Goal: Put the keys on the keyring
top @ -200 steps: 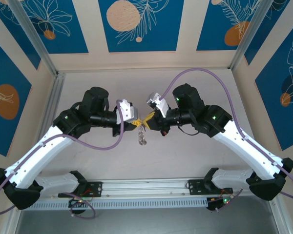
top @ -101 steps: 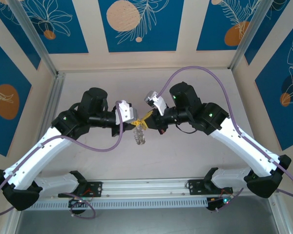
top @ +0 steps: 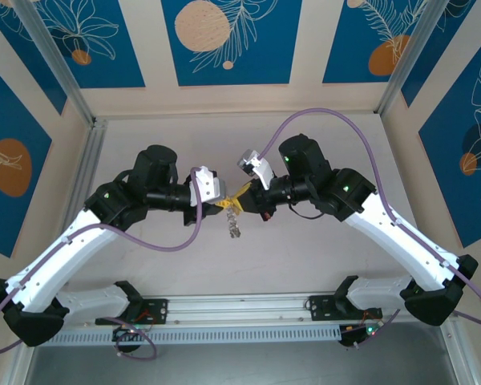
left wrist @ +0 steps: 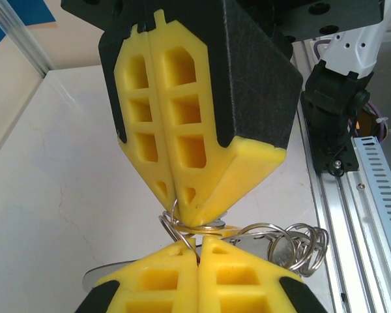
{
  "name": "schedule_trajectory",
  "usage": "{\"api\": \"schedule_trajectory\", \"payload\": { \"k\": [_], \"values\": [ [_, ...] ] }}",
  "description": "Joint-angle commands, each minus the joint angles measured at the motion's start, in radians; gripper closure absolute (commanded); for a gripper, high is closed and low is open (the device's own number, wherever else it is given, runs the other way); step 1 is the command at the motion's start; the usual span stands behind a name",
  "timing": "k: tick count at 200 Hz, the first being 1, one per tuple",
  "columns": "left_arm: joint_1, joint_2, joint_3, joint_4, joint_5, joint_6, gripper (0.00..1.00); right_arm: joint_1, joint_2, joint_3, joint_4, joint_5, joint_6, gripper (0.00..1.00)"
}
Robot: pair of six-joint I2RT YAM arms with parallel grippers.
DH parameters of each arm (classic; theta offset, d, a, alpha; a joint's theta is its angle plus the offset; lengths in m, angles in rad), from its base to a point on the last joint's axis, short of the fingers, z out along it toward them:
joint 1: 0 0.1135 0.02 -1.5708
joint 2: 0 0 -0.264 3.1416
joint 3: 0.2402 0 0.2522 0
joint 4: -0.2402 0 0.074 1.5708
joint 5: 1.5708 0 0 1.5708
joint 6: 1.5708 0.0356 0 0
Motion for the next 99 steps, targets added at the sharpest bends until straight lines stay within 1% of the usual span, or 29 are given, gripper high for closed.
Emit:
{"api": "schedule_trajectory", "payload": {
  "k": [1, 99],
  "values": [
    [-0.029, -0.022, -0.002, 0.012, 0.037, 0.031, 1.00, 0.003, -0.006, 0.018, 0.067, -0.026, 0.010, 1.00],
    [-0.028, -0.022, -0.006, 0.020, 0.029, 0.030, 1.00, 0.031, 0.000, 0.038, 0.046, -0.012, -0.011, 1.00]
  ]
}}
